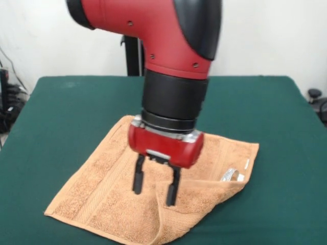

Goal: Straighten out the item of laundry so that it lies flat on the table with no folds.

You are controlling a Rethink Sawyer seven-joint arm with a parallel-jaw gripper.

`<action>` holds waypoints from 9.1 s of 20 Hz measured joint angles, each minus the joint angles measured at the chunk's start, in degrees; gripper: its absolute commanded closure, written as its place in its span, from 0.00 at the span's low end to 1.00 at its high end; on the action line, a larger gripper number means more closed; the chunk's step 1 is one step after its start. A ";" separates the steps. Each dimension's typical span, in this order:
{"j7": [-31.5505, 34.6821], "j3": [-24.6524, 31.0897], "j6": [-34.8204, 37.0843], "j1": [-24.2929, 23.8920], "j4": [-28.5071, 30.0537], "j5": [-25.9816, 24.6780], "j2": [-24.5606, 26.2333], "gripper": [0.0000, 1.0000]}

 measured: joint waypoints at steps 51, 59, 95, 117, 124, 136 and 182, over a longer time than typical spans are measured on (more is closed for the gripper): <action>0.00 1.38 -0.75 -1.10 7.20 -0.95 -3.96 0.00; 0.00 3.49 -4.25 -3.67 9.19 -0.95 -3.73 0.00; 0.00 3.82 -11.85 -1.39 9.31 -0.91 0.54 0.00; 0.00 3.82 -13.32 -1.50 9.31 -0.92 0.49 1.00; 0.00 3.82 -13.58 -1.50 9.32 -0.92 0.25 1.00; 0.00 3.82 -13.56 -1.50 9.70 -0.92 0.12 1.00; 0.00 3.80 -18.98 -3.33 15.16 -0.89 -0.13 0.00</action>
